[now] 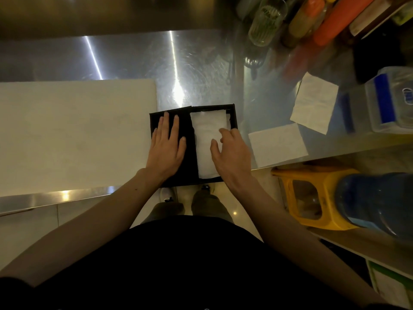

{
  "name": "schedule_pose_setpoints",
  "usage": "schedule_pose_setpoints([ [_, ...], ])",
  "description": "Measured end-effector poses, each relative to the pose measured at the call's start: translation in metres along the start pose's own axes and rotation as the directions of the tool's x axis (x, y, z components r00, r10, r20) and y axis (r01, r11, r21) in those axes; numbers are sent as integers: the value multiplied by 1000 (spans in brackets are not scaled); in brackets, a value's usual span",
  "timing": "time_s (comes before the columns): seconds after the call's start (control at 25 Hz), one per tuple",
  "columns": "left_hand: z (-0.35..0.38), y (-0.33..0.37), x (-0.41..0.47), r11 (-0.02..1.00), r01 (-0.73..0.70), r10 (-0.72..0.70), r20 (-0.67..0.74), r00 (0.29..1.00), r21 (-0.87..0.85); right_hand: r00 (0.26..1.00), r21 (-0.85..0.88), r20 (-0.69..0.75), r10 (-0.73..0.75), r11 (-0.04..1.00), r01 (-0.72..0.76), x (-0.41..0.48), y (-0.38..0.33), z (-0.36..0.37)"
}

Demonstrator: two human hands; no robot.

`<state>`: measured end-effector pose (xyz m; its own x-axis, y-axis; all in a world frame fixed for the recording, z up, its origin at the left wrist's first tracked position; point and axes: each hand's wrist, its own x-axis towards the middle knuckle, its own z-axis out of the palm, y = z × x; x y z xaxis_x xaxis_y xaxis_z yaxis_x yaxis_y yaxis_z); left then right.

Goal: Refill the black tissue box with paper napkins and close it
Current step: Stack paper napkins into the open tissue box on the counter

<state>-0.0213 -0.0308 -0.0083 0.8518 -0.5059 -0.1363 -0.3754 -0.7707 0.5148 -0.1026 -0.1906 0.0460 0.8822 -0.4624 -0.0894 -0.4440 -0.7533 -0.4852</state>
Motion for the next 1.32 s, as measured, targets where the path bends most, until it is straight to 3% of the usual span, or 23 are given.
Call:
schedule_pose_setpoints([
  [0.12,0,0,0,1000,-10,10,3,1000,7,981,-87,-65,-184,980,179,2,-2,9],
  [0.2,-1,0,0,1000,-11,11,7,1000,4,963,-177,-8,-269,948,263,8,3,22],
  [0.36,-2,1,-1,1000,-13,13,13,1000,4,928,-261,303,-218,917,301,18,22,41],
  [0.48,-2,0,0,1000,-7,7,19,1000,0,899,-286,403,-168,911,299,19,29,50],
  [0.8,1,-1,-2,1000,5,-5,9,1000,24,921,-201,339,-194,941,273,17,23,42],
  [0.92,2,2,-4,999,30,-30,-9,1000,23,914,23,185,-361,932,363,14,27,13],
  [1.04,5,4,-7,998,62,-62,-28,998,21,949,195,70,-309,937,291,25,66,-22],
  [1.16,9,9,-8,995,101,-100,-62,993,10,980,145,75,-186,974,173,40,131,-50],
  [1.32,13,10,-7,994,108,-109,-116,987,-15,962,17,236,-135,991,135,47,200,-71],
])
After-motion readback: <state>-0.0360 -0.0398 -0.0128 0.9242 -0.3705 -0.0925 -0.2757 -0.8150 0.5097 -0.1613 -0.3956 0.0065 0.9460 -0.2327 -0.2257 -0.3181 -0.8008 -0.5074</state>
